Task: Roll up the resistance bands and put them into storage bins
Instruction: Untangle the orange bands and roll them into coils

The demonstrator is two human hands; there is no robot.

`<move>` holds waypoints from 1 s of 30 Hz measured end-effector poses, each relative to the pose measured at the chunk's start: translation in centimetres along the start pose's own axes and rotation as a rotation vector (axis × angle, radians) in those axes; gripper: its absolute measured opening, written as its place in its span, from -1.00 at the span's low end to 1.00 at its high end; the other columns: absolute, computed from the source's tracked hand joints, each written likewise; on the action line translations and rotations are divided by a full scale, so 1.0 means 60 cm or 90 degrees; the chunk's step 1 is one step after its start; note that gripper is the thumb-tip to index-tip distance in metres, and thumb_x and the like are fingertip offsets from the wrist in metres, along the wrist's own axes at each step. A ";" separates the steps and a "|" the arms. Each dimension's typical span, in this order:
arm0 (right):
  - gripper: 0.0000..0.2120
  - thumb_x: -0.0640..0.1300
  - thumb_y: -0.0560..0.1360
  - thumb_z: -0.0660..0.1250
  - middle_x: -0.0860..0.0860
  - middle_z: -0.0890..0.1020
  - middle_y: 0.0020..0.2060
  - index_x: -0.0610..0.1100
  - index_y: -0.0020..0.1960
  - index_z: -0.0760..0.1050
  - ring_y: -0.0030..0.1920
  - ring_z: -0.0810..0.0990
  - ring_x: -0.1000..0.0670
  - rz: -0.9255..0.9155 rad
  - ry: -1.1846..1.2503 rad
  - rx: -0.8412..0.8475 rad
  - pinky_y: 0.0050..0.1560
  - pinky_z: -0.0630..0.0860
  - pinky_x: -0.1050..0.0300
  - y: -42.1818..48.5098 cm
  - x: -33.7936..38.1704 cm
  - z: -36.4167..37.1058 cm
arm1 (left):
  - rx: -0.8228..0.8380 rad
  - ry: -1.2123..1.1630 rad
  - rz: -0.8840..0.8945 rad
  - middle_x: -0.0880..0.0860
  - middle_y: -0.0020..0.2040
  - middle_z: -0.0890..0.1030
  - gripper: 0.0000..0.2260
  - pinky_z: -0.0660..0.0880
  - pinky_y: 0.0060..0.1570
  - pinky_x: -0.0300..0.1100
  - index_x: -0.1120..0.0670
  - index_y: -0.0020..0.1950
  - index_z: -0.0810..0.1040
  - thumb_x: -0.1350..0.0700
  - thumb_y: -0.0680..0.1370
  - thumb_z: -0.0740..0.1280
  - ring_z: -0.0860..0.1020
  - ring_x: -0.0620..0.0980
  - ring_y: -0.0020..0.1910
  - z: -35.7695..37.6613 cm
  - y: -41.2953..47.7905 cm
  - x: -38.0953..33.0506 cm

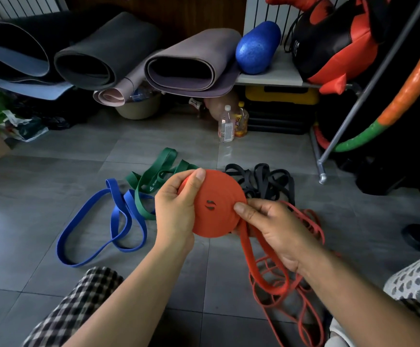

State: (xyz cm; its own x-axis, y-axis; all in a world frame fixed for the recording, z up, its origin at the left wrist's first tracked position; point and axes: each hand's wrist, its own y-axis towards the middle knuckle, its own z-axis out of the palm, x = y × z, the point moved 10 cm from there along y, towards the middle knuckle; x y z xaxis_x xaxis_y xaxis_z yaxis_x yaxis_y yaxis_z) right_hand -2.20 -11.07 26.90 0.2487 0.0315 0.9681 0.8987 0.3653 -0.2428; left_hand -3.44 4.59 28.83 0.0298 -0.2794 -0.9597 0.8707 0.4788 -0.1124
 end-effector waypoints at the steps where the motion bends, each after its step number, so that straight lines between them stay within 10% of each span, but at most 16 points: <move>1: -0.87 -0.18 0.49 0.27 0.01 0.66 -0.33 -0.16 -0.17 0.58 -0.29 0.62 0.08 -0.001 0.014 -0.009 -0.25 0.53 0.34 0.001 -0.003 0.003 | -0.014 -0.013 -0.009 -0.01 -0.20 0.62 -0.94 0.57 -0.18 -0.12 0.02 -0.19 0.58 0.05 0.43 0.38 0.58 -0.06 -0.21 -0.003 -0.001 0.006; 11: -0.71 -0.07 0.38 0.29 -0.14 0.65 -0.24 -0.30 -0.08 0.54 -0.26 0.63 0.01 0.040 -0.149 0.150 -0.23 0.57 0.28 -0.006 0.021 0.003 | 0.386 0.209 0.030 -0.13 -0.10 0.66 -0.83 0.52 -0.17 -0.34 -0.04 -0.07 0.63 0.02 0.36 0.41 0.61 -0.20 -0.12 0.069 -0.017 -0.013; 22: -0.82 -0.25 0.40 0.39 -0.10 0.68 -0.17 -0.15 -0.01 0.51 -0.18 0.67 -0.01 0.100 -0.224 0.106 -0.01 0.58 0.10 -0.007 -0.016 -0.060 | 0.092 0.125 0.108 -0.12 -0.25 0.66 -0.90 0.56 -0.09 -0.16 -0.03 -0.17 0.63 0.15 0.47 0.36 0.60 -0.10 -0.18 -0.020 0.030 -0.065; 30: -0.90 -0.23 0.41 0.40 -0.11 0.62 -0.41 -0.23 -0.16 0.49 -0.40 0.62 0.00 0.093 -0.177 -0.097 -0.45 0.51 0.20 -0.001 -0.030 -0.115 | 0.014 0.151 0.157 -0.21 -0.25 0.65 -0.90 0.56 -0.15 -0.32 -0.08 -0.15 0.61 0.12 0.48 0.36 0.59 -0.21 -0.20 -0.054 0.034 -0.076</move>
State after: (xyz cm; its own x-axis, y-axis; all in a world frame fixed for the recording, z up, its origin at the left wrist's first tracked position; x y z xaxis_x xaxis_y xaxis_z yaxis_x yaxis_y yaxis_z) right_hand -0.21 -17.57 24.75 0.2896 0.3337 0.8971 0.9094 0.1964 -0.3666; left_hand -3.38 9.53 32.17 0.1280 0.0443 -0.9908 0.8621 0.4889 0.1332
